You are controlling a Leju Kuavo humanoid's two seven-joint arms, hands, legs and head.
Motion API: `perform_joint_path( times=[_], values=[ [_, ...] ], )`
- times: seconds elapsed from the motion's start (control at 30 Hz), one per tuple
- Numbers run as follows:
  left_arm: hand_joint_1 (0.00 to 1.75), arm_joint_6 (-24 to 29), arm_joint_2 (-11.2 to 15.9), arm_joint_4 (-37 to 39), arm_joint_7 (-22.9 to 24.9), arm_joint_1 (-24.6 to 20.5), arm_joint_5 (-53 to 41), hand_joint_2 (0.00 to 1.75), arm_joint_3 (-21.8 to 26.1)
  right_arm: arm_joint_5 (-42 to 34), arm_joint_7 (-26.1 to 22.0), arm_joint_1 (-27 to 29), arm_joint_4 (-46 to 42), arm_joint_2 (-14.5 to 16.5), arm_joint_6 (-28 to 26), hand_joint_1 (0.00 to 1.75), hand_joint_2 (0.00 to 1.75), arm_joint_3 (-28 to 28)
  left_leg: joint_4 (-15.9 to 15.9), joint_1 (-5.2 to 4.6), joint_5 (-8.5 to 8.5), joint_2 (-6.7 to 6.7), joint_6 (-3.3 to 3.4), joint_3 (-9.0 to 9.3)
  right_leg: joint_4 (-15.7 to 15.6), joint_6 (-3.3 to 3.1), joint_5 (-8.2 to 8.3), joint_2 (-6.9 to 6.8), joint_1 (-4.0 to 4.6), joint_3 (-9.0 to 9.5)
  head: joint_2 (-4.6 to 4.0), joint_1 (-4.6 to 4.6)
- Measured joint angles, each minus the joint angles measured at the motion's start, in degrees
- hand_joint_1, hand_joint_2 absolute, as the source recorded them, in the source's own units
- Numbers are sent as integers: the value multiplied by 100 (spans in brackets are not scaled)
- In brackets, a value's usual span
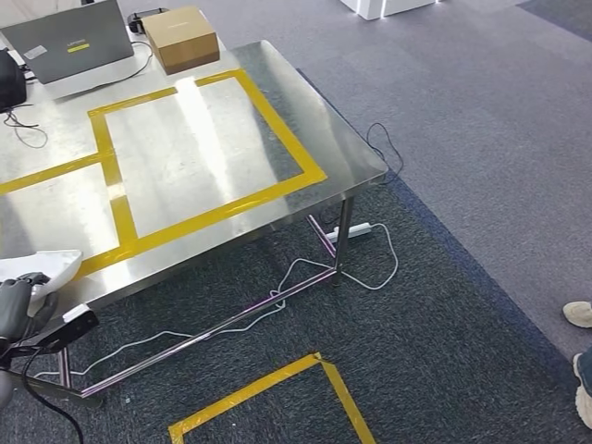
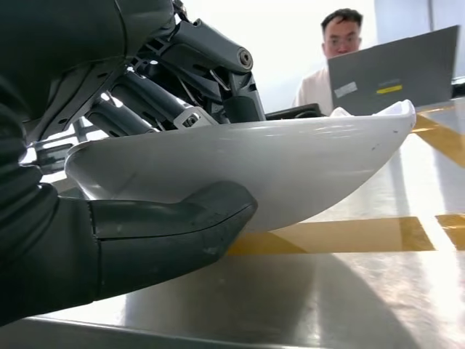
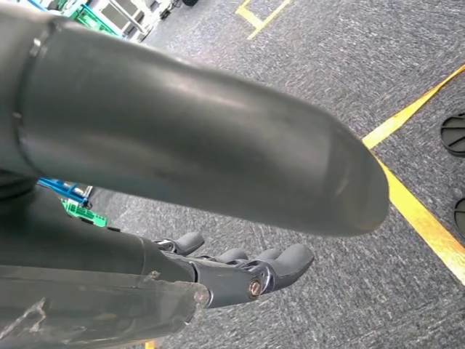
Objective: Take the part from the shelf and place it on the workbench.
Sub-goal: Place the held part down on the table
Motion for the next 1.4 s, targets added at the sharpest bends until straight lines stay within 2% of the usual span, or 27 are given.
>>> perform_joint_path(
  times=[0.47, 1.13, 1.27, 1.4],
  values=[
    [168, -524, -120, -817, -193, -221, 228, 175, -781, 303, -27, 11, 0, 2, 69, 0, 0, -246, 1, 0, 0, 0, 0, -1, 0, 2, 2, 1, -1, 0, 0, 1],
    [168, -459, -149, -945, -74, -251, 357, 175, -1015, 534, -24, 38, 0, 5, 74, 0, 0, -529, 1, 0, 0, 0, 0, -2, 0, 2, 2, 1, 0, 2, 0, 1],
    [0, -395, -117, -914, -61, -230, 345, 175, -1001, 593, -22, 41, 0, 16, 72, 0, 0, -605, 1, 0, 0, 0, 0, -2, 0, 2, 2, 1, 0, 3, 0, 1],
    [0, -390, -91, -877, -4, -217, 338, 175, -973, 625, -10, 42, 1, 26, 70, 0, 0, -662, 0, 0, 0, 0, 0, -3, 0, 1, 1, 0, 0, 3, 0, 1]
  ],
)
